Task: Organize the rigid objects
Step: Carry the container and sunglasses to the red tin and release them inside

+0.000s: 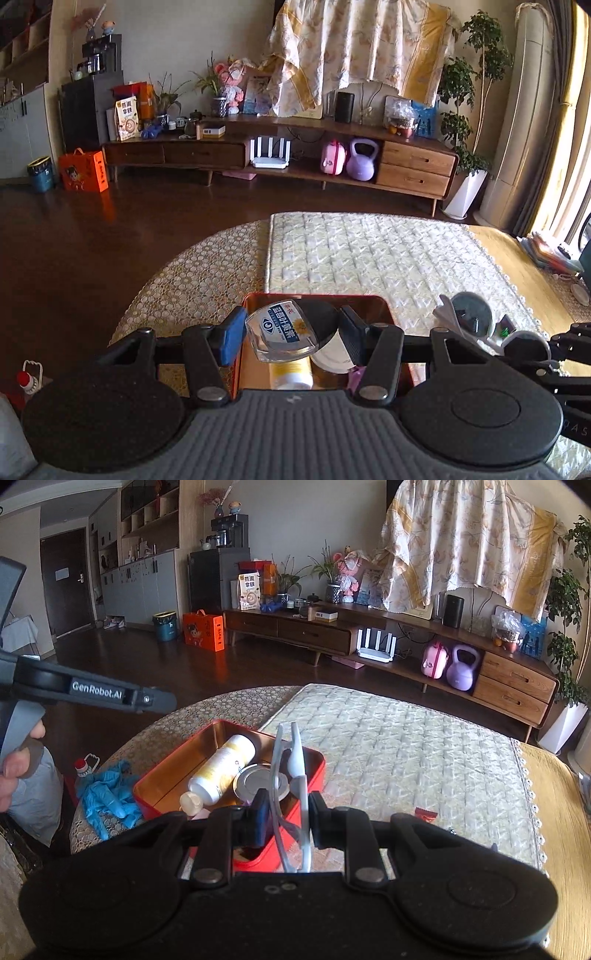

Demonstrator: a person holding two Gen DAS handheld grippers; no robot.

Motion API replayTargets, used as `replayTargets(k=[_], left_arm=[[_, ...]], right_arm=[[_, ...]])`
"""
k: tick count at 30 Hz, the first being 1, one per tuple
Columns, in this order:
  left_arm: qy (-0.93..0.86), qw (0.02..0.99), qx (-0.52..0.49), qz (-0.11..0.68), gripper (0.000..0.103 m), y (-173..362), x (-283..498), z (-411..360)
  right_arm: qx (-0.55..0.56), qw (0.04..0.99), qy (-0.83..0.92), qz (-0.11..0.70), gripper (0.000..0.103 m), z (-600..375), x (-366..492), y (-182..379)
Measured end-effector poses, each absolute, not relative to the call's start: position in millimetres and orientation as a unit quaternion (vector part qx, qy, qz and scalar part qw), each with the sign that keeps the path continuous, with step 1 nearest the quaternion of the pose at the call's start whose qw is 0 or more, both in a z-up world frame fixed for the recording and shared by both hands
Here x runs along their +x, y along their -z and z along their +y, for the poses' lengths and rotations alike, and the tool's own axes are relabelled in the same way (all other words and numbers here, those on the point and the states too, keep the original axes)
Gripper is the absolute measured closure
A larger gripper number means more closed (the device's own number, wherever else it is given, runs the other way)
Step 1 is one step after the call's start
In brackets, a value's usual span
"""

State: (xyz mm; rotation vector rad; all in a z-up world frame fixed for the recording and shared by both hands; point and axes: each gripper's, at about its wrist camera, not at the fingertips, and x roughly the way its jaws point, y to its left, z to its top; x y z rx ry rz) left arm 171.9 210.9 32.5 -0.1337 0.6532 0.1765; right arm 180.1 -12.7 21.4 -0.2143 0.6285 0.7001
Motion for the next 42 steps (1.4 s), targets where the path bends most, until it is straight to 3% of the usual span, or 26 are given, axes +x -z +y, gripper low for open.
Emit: replayTargets(k=[12, 26, 42], left_arm=[[-0.064, 0.915, -0.068, 0.391, 0.049, 45.1, 191.3, 215.6], [-0.052, 0.910, -0.049, 0.409, 0.049, 73.3, 200.5, 208.5], [-0.059, 0.900, -0.058, 0.428, 0.049, 75.8, 200.0, 204.5]], right_arm=[[-0.138, 0.872, -0.341, 0.323, 0.082, 41.9, 225.3, 23.9], [-0.154, 0.858, -0.341, 0.352, 0.081, 66.9, 255.6, 60.9], [-0.114, 0.860, -0.341, 0.363, 0.072, 37.6, 236.3, 40.2]])
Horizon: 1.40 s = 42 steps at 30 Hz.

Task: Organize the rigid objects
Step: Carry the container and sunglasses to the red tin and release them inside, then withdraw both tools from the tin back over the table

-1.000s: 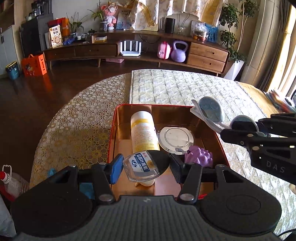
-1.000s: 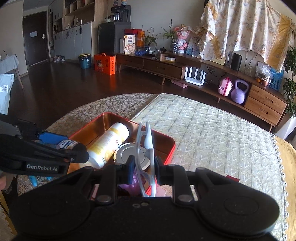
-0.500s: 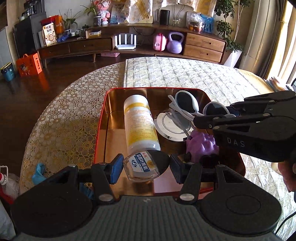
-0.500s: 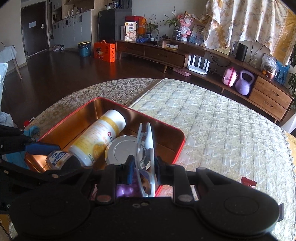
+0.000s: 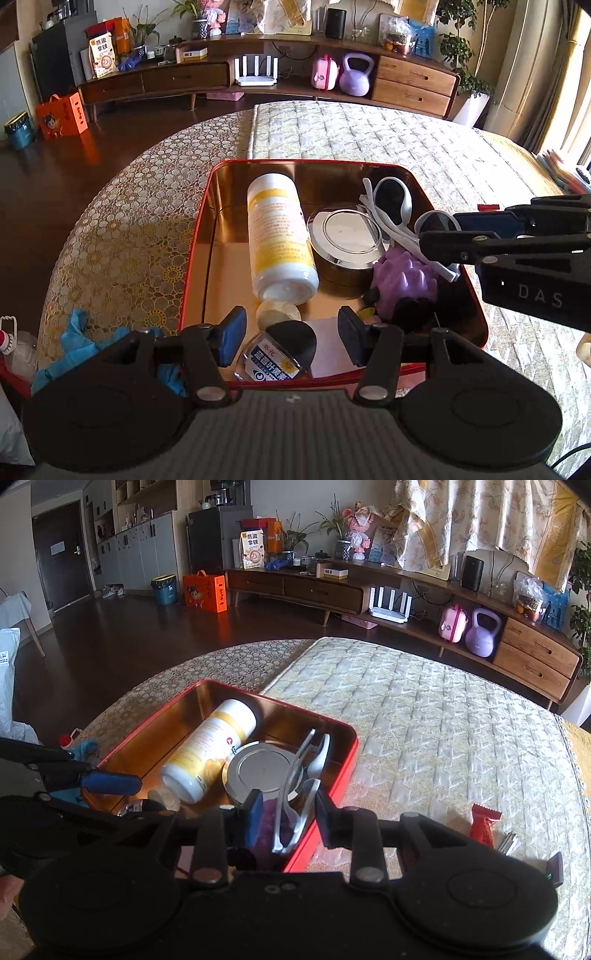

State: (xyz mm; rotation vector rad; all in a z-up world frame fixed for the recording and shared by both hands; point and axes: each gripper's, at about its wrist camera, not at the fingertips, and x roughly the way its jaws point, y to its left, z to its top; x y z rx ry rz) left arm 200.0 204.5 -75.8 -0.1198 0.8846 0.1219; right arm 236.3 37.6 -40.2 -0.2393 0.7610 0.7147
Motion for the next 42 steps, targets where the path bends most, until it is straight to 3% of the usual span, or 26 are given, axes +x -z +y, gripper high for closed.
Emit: replayTargets(k=[13, 19, 24, 26, 35, 37, 41, 42], left_arm=[[-0.061, 0.912, -0.047, 0.404, 0.038, 48.9, 177.3, 186.3], [-0.060, 0.916, -0.042, 0.395, 0.038, 37.1, 167.6, 175.8], [-0.050, 0.920, -0.043, 0.387, 0.034, 28.8, 159.1, 163.5], [-0.047, 0.922, -0.042, 0.382, 0.028, 25.5, 156.1, 156.4], [-0.016, 0.925, -0.030, 0.379, 0.027, 20.7, 151.9, 114.0], [-0.009, 0.925, -0.030, 0.379, 0.021, 20.8, 152.4, 105.0], [-0.004, 0.924, -0.030, 0.381, 0.020, 23.0, 155.6, 87.1], [-0.004, 0.924, -0.030, 0.381, 0.020, 23.6, 157.0, 83.1]], right_arm=[[-0.083, 0.861, -0.348, 0.361, 0.064, 5.7, 207.0, 15.0], [-0.066, 0.864, -0.349, 0.357, 0.058, -13.9, 192.0, 2.9], [-0.050, 0.867, -0.345, 0.357, 0.040, -40.4, 180.4, -2.0], [-0.044, 0.868, -0.339, 0.359, 0.038, -53.2, 177.2, -2.1], [-0.016, 0.880, -0.305, 0.364, 0.023, -117.5, 163.2, 3.3], [-0.013, 0.883, -0.295, 0.365, 0.019, -130.7, 161.1, 5.9], [-0.005, 0.891, -0.274, 0.363, 0.000, -158.0, 161.2, 10.3], [-0.004, 0.893, -0.268, 0.361, 0.000, -164.3, 161.6, 11.1]])
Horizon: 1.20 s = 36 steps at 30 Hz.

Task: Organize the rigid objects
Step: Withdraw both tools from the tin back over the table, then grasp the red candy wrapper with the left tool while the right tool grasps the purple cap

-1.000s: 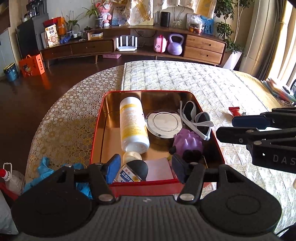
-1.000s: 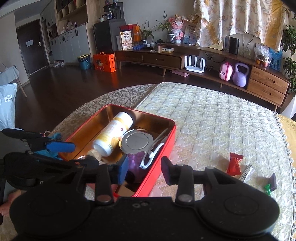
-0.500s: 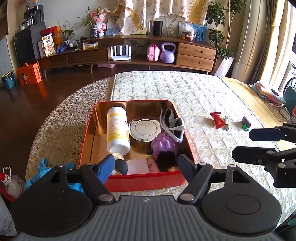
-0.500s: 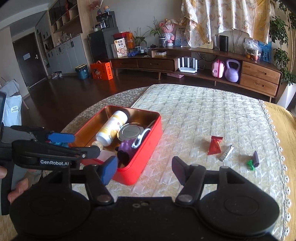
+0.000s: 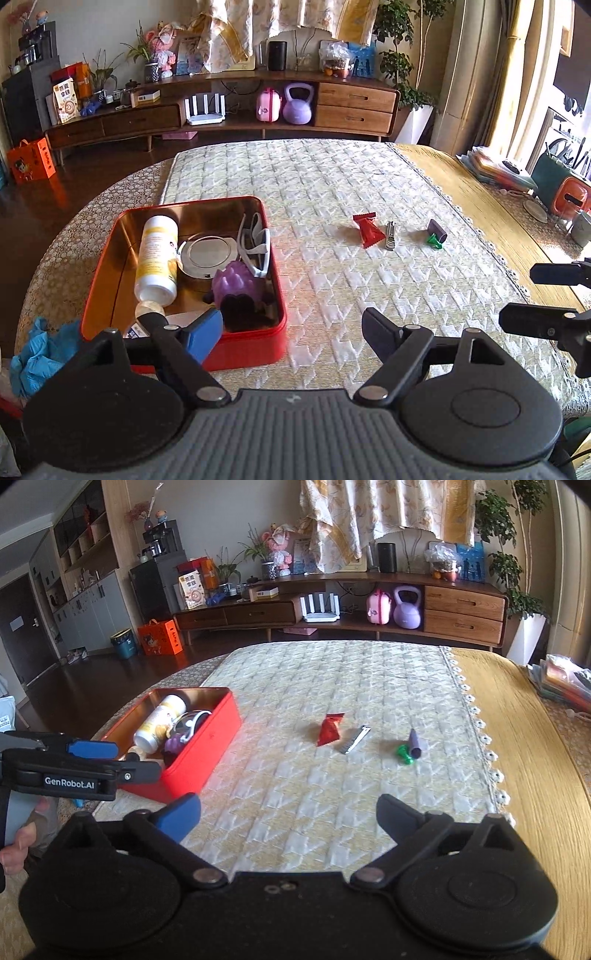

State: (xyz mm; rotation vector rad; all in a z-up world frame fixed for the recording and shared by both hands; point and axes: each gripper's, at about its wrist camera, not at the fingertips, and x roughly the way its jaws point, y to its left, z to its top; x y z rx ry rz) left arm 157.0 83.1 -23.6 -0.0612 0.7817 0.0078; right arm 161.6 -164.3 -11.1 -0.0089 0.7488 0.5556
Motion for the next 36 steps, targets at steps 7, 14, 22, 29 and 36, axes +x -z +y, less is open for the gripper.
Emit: replayTargets(k=[7, 14, 22, 29, 36], left_arm=[[-0.001, 0.923, -0.039, 0.382, 0.020, 28.0, 176.8, 59.7], [0.002, 0.922, -0.037, 0.385, 0.020, 27.4, 213.6, 35.8], [0.007, 0.920, -0.049, 0.389, 0.020, 31.1, 272.6, 19.3], [0.020, 0.913, -0.075, 0.402, 0.020, 47.9, 319.4, 13.8], [0.010, 0.899, -0.093, 0.428, 0.020, 77.0, 360.3, 10.9]], right_arm=[[-0.002, 0.900, -0.239, 0.363, 0.000, -203.2, 173.7, 15.4], [-0.004, 0.907, -0.214, 0.363, 0.000, -228.6, 202.3, 19.2], [0.013, 0.908, -0.198, 0.370, 0.000, -239.5, 251.2, 30.9], [0.015, 0.902, -0.204, 0.381, 0.011, -234.2, 289.1, 49.0], [0.020, 0.894, -0.202, 0.400, 0.024, -217.9, 322.2, 75.7]])
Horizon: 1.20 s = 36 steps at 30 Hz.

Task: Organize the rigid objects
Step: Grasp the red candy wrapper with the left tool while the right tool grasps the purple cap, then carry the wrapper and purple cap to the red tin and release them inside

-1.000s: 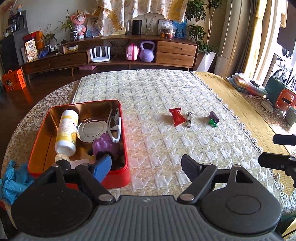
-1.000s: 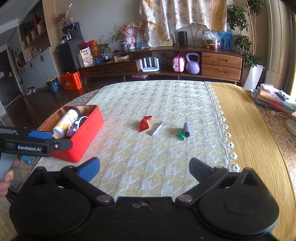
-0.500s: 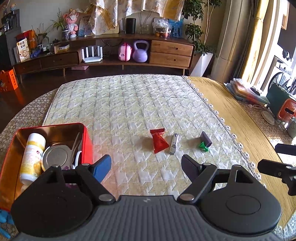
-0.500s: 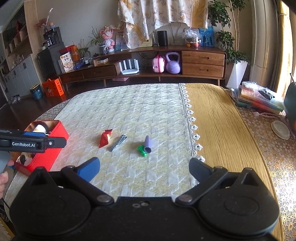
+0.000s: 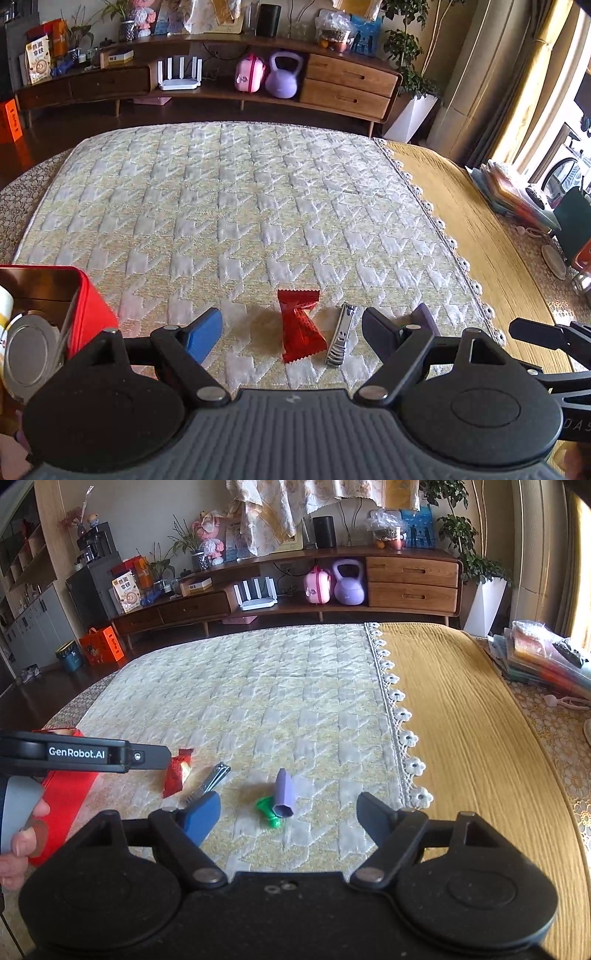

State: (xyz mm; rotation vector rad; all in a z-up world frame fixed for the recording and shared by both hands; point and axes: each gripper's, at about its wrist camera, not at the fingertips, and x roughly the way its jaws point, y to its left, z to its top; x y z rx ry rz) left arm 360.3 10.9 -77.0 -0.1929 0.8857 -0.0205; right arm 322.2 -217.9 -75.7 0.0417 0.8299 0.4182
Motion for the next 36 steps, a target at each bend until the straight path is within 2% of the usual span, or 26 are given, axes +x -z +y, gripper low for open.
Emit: replayTargets(k=[5, 10, 12, 14, 15, 19, 21, 23, 24, 25, 28, 36], left_arm=[[0.004, 0.893, -0.094, 0.441, 0.020, 96.0, 381.5, 10.8], [0.004, 0.891, -0.096, 0.445, 0.021, 108.7, 391.9, 9.6], [0.005, 0.891, -0.092, 0.445, 0.021, 112.2, 394.3, 8.3], [0.004, 0.892, -0.088, 0.443, 0.021, 116.2, 396.1, 6.3], [0.005, 0.893, -0.086, 0.441, 0.026, 117.8, 395.7, 5.6], [0.005, 0.898, -0.072, 0.433, 0.035, 118.6, 396.1, 1.7], [0.002, 0.901, -0.061, 0.429, 0.047, 119.3, 394.5, -2.4], [0.001, 0.903, -0.056, 0.426, 0.054, 119.5, 394.2, -4.8], [0.000, 0.904, -0.053, 0.425, 0.062, 119.6, 393.7, -5.9], [-0.001, 0.904, -0.049, 0.424, 0.069, 119.7, 393.1, -6.6], [0.004, 0.906, -0.052, 0.421, 0.081, 117.4, 389.0, -5.8], [0.007, 0.906, -0.056, 0.420, 0.082, 95.4, 364.4, 1.8]], right_arm=[[0.018, 0.889, -0.201, 0.412, 0.032, -203.6, 339.9, 92.9], [0.020, 0.887, -0.198, 0.418, 0.047, -196.7, 352.4, 105.6], [0.022, 0.886, -0.197, 0.419, 0.056, -195.0, 355.1, 109.4], [0.024, 0.885, -0.195, 0.422, 0.060, -195.1, 358.3, 112.3], [0.025, 0.885, -0.193, 0.423, 0.065, -195.2, 359.6, 113.8], [0.032, 0.886, -0.190, 0.421, 0.073, -198.0, 361.1, 117.1], [0.034, 0.887, -0.188, 0.421, 0.080, -199.6, 361.1, 117.7], [0.035, 0.887, -0.184, 0.421, 0.084, -201.4, 361.6, 117.7], [0.037, 0.888, -0.183, 0.421, 0.086, -202.0, 361.3, 117.7], [0.039, 0.888, -0.182, 0.420, 0.087, -203.3, 361.0, 117.7], [0.040, 0.893, -0.171, 0.415, 0.087, -205.1, 358.0, 115.6], [0.052, 0.894, -0.171, 0.411, 0.087, -218.8, 337.5, 97.4]])
